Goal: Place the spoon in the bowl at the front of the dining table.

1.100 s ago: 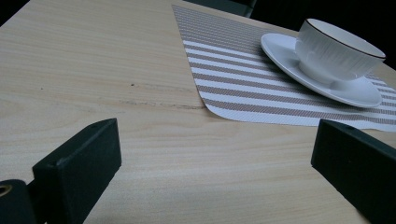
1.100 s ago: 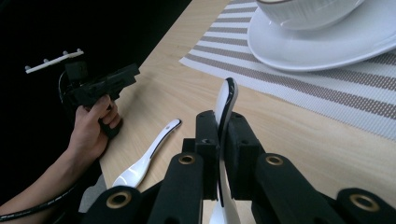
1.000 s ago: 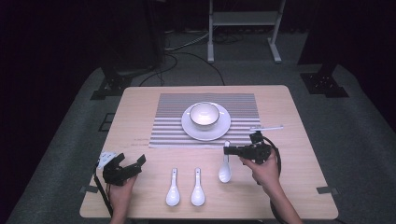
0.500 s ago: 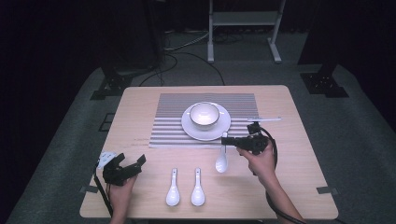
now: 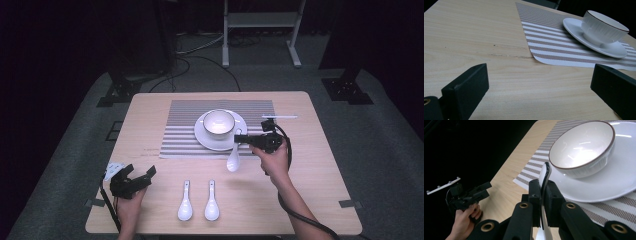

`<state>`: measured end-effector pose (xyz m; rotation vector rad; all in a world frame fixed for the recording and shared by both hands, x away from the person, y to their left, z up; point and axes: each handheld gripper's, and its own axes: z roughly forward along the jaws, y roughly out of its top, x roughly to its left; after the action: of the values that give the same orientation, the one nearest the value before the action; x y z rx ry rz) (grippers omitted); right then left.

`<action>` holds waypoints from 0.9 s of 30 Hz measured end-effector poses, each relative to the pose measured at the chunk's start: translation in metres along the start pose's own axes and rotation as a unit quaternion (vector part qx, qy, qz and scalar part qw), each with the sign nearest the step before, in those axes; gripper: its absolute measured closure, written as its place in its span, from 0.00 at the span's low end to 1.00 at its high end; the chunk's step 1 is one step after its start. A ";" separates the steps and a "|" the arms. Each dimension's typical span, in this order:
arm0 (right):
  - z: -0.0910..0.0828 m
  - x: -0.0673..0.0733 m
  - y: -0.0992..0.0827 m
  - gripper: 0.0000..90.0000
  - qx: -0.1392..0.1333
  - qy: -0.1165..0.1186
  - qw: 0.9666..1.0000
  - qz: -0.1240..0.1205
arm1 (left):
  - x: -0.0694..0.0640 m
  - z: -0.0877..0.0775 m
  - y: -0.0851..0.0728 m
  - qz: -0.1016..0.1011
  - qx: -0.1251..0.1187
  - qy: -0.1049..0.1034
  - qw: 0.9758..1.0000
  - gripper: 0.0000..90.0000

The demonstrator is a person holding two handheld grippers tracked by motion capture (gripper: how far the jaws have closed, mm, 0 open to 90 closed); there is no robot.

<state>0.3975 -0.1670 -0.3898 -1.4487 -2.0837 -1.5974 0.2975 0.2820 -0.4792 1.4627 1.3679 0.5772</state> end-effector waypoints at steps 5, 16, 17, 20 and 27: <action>0.006 0.002 0.008 0.94 -0.002 -0.004 1.000 0.000 | 0.000 0.000 0.000 -0.002 0.000 0.000 1.000 0.00; 0.016 0.002 0.030 0.94 -0.021 -0.012 1.000 0.009 | 0.000 0.000 0.000 -0.001 0.001 -0.001 1.000 0.00; 0.016 0.002 0.030 0.94 -0.021 -0.012 1.000 0.009 | 0.000 0.000 0.000 -0.001 0.001 -0.001 1.000 0.00; 0.018 0.002 0.038 0.94 -0.031 -0.016 0.999 0.014 | 0.001 0.000 0.000 -0.001 0.001 -0.002 1.000 0.00; 0.021 0.001 0.050 0.94 -0.043 -0.026 0.999 0.016 | 0.001 0.000 0.000 -0.002 0.002 -0.002 1.000 0.00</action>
<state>0.4427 -0.1506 -0.3646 -1.5599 -2.0312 -1.6744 0.2977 0.2828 -0.4794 1.4634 1.3686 0.5684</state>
